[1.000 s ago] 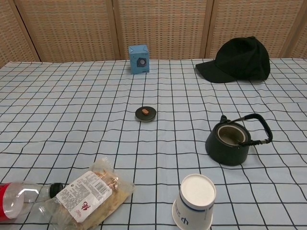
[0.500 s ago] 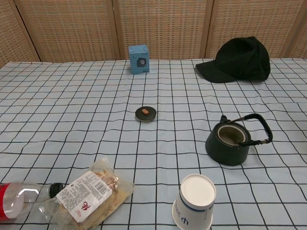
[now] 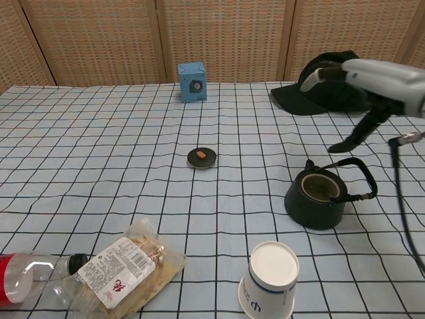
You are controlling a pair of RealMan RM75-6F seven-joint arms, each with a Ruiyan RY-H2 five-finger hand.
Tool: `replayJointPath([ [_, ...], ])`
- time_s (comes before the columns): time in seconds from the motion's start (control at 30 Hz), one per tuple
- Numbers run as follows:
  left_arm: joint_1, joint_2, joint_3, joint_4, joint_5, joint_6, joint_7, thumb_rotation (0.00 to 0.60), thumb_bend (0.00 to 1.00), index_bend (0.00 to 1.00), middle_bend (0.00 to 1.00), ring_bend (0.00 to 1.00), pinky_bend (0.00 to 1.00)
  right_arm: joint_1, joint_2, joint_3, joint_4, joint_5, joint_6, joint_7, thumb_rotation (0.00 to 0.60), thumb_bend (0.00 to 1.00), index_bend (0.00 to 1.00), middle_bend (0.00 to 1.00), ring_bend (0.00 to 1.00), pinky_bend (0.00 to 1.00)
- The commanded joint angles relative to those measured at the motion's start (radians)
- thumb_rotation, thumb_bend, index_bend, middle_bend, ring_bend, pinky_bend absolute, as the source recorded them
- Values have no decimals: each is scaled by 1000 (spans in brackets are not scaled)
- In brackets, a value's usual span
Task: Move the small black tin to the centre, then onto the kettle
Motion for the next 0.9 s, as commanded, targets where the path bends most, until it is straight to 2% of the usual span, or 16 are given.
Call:
replayJointPath([
  [0.03,2,8,-12,11,5,-30,-20,600,95,0,0,0,0,143,-162,64,122,176,-71,-135,600,233,234,1,0,0],
  [0.4,6,16,-44,26,-5,-100,-46,600,95,0,0,0,0,292,-279,121,306,291,-128,-145,600,317,281,33,0,0],
  [0.57,5,18,-55,30,-9,-132,-56,600,95,0,0,0,0,353,-322,126,391,346,-174,-149,600,340,292,35,0,0],
  [0.9,3,28,-66,41,1,-185,-97,600,95,0,0,0,0,436,-386,120,492,407,-218,-161,600,342,292,34,0,0],
])
